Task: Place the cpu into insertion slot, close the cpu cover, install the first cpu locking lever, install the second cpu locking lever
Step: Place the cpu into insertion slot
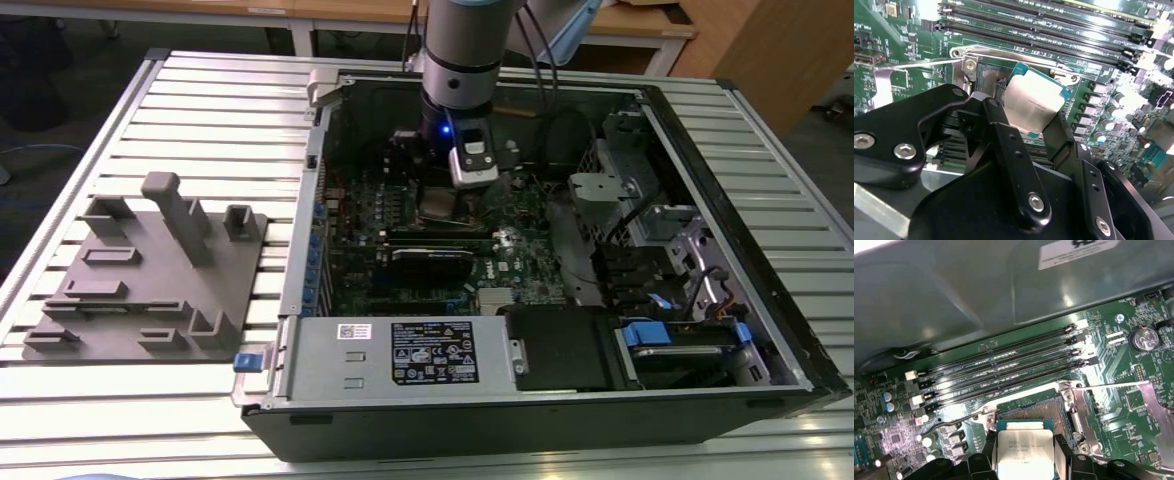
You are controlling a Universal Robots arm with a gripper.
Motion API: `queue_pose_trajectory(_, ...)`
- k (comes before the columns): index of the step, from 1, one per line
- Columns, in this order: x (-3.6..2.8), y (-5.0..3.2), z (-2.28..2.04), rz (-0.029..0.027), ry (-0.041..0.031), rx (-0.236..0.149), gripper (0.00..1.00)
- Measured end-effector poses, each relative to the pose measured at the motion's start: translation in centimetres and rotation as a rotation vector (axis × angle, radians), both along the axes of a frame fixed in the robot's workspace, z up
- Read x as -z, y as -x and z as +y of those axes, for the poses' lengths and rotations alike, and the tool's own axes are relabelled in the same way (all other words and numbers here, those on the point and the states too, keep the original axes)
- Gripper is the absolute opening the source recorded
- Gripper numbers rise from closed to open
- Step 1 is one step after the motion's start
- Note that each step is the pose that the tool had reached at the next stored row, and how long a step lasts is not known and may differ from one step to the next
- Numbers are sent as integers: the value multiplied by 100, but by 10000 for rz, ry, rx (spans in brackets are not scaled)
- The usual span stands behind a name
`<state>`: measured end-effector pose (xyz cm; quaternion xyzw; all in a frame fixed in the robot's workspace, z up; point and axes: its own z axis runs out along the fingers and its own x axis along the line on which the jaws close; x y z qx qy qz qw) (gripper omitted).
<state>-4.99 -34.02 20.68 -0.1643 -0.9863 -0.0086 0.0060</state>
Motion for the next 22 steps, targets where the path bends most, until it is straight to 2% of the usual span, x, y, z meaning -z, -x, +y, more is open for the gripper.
queue_pose_trajectory(4,0,0,0,1,1,264,54)
queue_pose_trajectory(9,0,0,0,0,1,375,54)
queue_pose_trajectory(15,0,0,0,1,0,1437,54)
queue_pose_trajectory(17,0,0,0,1,0,1658,54)
queue_pose_trajectory(22,0,0,0,0,1,1710,54)
